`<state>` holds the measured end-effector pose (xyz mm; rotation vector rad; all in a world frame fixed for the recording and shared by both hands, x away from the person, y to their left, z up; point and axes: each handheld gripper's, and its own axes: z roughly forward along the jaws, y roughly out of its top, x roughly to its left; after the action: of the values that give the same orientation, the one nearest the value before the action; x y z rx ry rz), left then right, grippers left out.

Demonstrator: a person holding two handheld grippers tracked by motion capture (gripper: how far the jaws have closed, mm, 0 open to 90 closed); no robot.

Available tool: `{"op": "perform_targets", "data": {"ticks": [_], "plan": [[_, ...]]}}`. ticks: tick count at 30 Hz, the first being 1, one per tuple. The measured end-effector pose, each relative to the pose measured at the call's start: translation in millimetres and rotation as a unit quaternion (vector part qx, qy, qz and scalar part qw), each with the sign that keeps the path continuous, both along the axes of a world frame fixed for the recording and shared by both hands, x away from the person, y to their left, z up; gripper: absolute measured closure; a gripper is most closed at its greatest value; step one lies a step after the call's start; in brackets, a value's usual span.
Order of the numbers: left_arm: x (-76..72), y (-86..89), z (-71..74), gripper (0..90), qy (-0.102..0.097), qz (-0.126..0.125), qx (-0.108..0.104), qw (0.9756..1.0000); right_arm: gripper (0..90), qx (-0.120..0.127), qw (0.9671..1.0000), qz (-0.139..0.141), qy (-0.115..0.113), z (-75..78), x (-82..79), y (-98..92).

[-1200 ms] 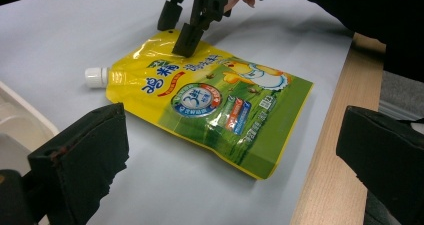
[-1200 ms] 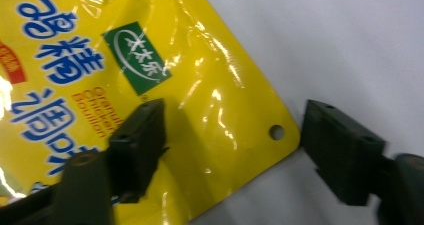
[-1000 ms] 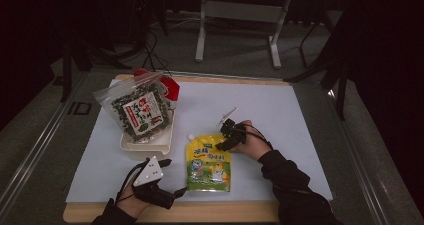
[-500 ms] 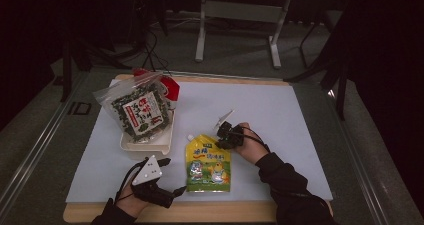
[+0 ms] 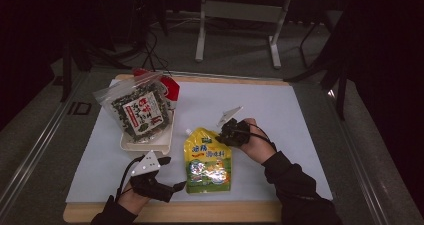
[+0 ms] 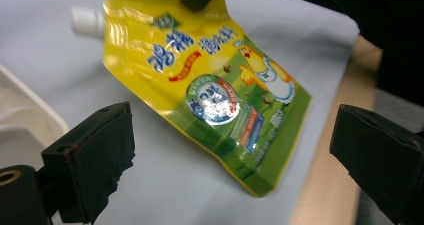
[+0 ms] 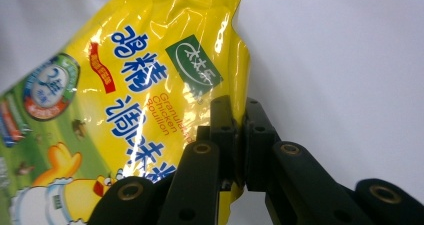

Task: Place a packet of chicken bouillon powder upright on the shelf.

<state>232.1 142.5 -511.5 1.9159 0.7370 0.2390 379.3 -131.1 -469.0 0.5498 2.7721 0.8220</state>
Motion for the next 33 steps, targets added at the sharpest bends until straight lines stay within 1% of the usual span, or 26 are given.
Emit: {"op": "perform_targets", "data": {"ticks": [1,2,3,4,5,6,7,8,9,12,13,14,15,17,18,19,20,23,24,25,26,27,29,30,31,33], "plan": [[1.0,-0.3,1.6,5.1,-0.002,0.004,0.005,1.0,86.6,0.004,1.0,0.005,-0.004,4.3,-2.5,-0.4],[2.2,-0.9,2.8,5.1,0.0,0.005,0.005,1.0,86.6,0.011,0.9999,0.005,-0.008,8.8,-5.6,-0.9],[3.2,-1.5,4.0,5.1,-0.001,0.008,0.009,0.9999,86.6,0.016,0.9996,0.015,-0.02,17.6,-12.2,-1.8],[4.4,-2.4,5.1,5.1,-0.001,0.014,0.018,0.9997,86.6,0.016,0.9996,0.015,-0.02,17.6,-12.2,-1.8],[5.8,-2.4,5.7,5.1,-0.002,0.015,0.019,0.9997,86.6,0.024,0.9989,0.023,-0.033,25.2,-20.1,-2.3],[7.1,-1.5,5.9,5.1,-0.001,0.009,0.012,0.9999,86.6,0.025,0.9986,0.026,-0.039,28.8,-24.7,-2.2],[8.6,-1.1,6.0,5.1,0.0,0.01,0.011,0.9999,86.6,0.028,0.998,0.032,-0.046,32.5,-29.2,-2.6],[10.0,-1.4,6.1,5.2,0.002,0.013,0.01,0.9999,86.6,0.035,0.9974,0.035,-0.052,36.2,-33.9,-3.2],[11.9,-2.4,5.9,5.2,0.001,0.012,0.015,0.9998,86.6,0.041,0.9966,0.041,-0.058,40.1,-38.1,-4.0],[13.0,-2.9,6.1,5.8,0.001,0.013,0.016,0.9998,86.6,0.047,0.9959,0.046,-0.062,43.8,-42.2,-4.9],[15.5,-4.3,6.4,5.8,0.004,0.012,0.015,0.9998,86.6,0.054,0.9952,0.05,-0.064,47.1,-46.2,-5.8],[16.7,-4.8,6.8,6.8,0.004,0.01,0.015,0.9998,86.5,0.064,0.9936,0.061,-0.07,52.5,-54.5,-7.6],[17.8,-5.3,7.4,7.3,0.004,0.008,0.013,0.9999,86.5,0.069,0.9929,0.065,-0.072,54.4,-58.0,-8.4],[19.7,-6.1,8.9,15.2,0.002,0.003,0.007,1.0,86.5,0.074,0.9919,0.072,-0.074,57.2,-63.9,-10.0],[20.7,-6.6,9.7,16.3,0.002,-0.001,0.006,1.0,86.5,0.079,0.9913,0.074,-0.075,58.3,-66.7,-10.9],[21.2,-7.1,10.6,20.1,-0.001,-0.007,0.002,1.0,86.4,0.079,0.9913,0.075,-0.074,59.6,-69.0,-11.6],[21.3,-7.0,11.7,26.9,-0.006,-0.015,-0.004,0.9999,86.4,0.079,0.991,0.078,-0.075,60.6,-70.9,-12.3],[21.5,-8.1,14.8,47.6,-0.019,-0.027,-0.007,0.9994,86.2,0.081,0.9903,0.082,-0.077,62.7,-76.0,-14.4],[21.4,-8.4,15.9,51.8,-0.025,-0.024,-0.004,0.9994,86.2,0.081,0.9902,0.083,-0.077,63.1,-77.4,-15.1],[21.8,-8.3,17.0,56.5,-0.026,-0.033,-0.011,0.9991,86.1,0.081,0.9903,0.084,-0.076,63.3,-78.4,-15.8],[22.1,-8.2,18.2,62.1,-0.028,-0.037,-0.01,0.9989,86.0,0.078,0.9903,0.084,-0.079,63.7,-79.3,-16.6],[21.9,-8.2,19.3,64.9,-0.03,-0.037,-0.008,0.9988,85.9,0.081,0.9902,0.084,-0.078,63.8,-80.0,-17.8],[22.3,-6.8,21.5,74.2,-0.028,-0.05,-0.013,0.9983,85.8,0.081,0.9904,0.081,-0.077,62.9,-80.7,-19.8],[21.9,-6.9,22.5,77.4,-0.029,-0.054,-0.012,0.9981,85.8,0.081,0.9905,0.081,-0.077,62.5,-80.7,-21.0],[20.7,-7.5,23.6,85.4,-0.035,-0.059,-0.007,0.9976,85.7,0.083,0.9906,0.079,-0.075,61.8,-80.8,-22.1],[19.3,-8.9,25.3,89.0,-0.043,-0.069,-0.001,0.9967,85.5,0.081,0.9908,0.08,-0.073,61.3,-80.9,-23.6]]}}
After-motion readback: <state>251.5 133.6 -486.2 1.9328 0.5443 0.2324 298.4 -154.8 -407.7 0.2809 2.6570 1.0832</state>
